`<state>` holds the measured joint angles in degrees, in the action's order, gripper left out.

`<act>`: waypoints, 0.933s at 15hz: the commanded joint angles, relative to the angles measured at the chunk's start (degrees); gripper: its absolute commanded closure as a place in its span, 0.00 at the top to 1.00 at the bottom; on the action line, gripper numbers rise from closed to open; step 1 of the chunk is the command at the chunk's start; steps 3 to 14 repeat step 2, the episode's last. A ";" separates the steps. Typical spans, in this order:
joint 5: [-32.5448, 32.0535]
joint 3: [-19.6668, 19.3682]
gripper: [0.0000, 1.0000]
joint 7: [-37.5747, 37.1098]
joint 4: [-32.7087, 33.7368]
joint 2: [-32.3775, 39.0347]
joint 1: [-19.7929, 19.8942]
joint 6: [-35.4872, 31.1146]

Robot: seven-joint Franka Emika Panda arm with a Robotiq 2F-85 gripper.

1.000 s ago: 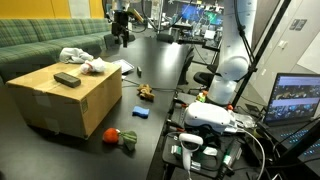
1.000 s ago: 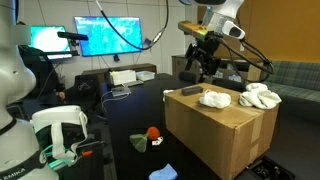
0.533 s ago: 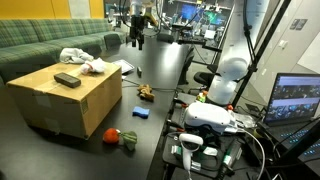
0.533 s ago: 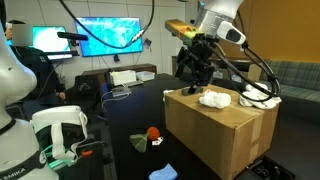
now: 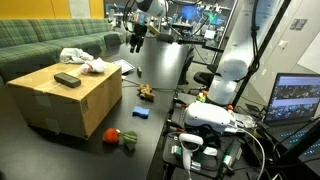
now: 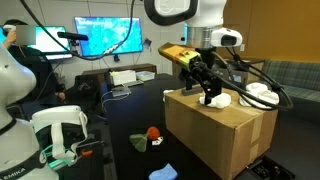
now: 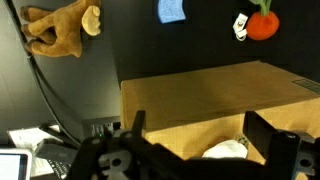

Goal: Put the moose doll on the table, then the white towel on the box, then blue sponge on the table, the white plastic on the box, the turnip plushie on the table, finally, the duster on the box

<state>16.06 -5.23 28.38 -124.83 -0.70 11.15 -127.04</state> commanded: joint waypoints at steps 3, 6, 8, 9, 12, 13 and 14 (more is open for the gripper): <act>-0.09 -1.23 1.00 0.83 -1.87 -0.54 -1.54 -2.77; -0.09 -1.23 1.00 0.83 -1.87 -0.54 -1.54 -2.77; -0.09 -1.23 1.00 0.83 -1.87 -0.54 -1.54 -2.77; -0.09 -1.23 1.00 0.83 -1.87 -0.54 -1.54 -2.77; -0.09 -1.23 1.00 0.83 -1.87 -0.54 -1.54 -2.77; -0.09 -1.23 1.00 0.83 -1.87 -0.54 -1.54 -2.77; -0.09 -1.23 1.00 0.83 -1.87 -0.54 -1.54 -2.77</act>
